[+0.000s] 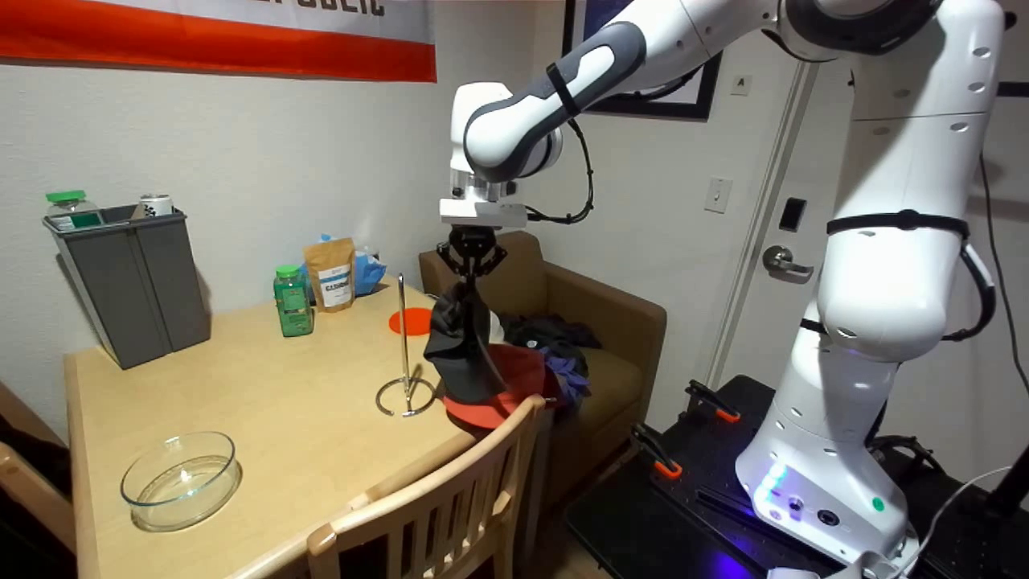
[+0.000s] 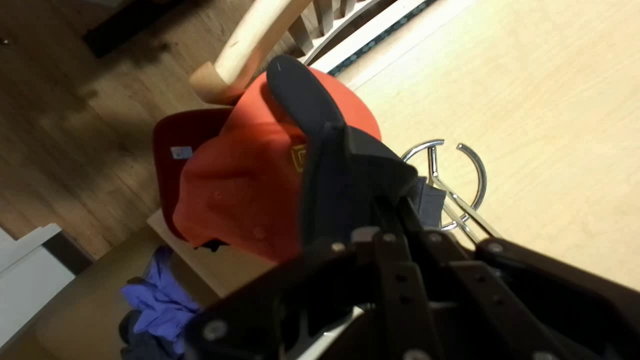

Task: Take the cap off the stand and put it on the pile of caps on the table

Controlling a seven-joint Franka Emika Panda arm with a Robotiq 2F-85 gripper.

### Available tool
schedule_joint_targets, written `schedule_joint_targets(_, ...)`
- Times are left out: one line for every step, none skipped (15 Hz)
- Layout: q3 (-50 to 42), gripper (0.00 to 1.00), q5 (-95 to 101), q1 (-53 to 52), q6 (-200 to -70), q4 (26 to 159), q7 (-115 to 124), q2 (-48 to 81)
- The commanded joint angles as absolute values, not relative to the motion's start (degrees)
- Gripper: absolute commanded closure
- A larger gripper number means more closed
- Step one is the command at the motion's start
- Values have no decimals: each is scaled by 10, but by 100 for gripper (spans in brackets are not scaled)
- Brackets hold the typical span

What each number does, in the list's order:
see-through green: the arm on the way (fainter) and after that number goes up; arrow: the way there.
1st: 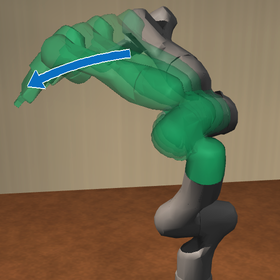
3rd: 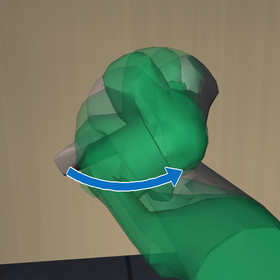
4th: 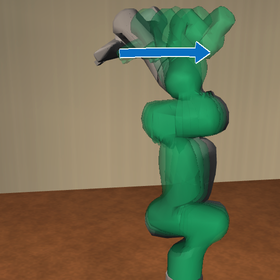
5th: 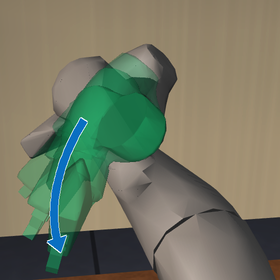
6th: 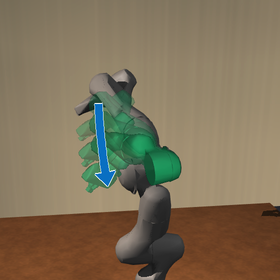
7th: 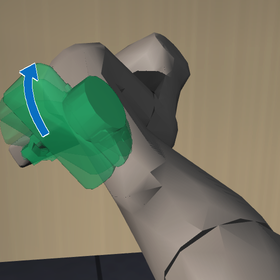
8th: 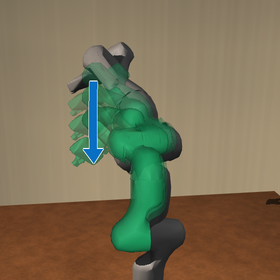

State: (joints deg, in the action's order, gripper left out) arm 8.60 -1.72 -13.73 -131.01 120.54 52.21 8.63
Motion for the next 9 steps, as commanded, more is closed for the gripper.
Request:
schedule_joint_targets(90, 99, -83, -125, -1348, 1236, 487, 88)
schedule_joint_targets(89, 99, -99, -122, -1354, 1243, 477, 91)
schedule_joint_targets(88, 99, -110, -120, -1359, 1248, 471, 93)
schedule_joint_targets(86, 99, -118, -118, -1364, 1253, 465, 96)
schedule_joint_targets(83, 99, -125, -115, -1366, 1257, 459, 98)
schedule_joint_targets(80, 99, -127, -112, -1367, 1262, 457, 99)
schedule_joint_targets(78, 99, -130, -109, -1366, 1266, 452, 99)
schedule_joint_targets(75, 99, -130, -106, -1365, 1268, 451, 100)
schedule_joint_targets(72, 99, -131, -103, -1365, 1270, 450, 101)
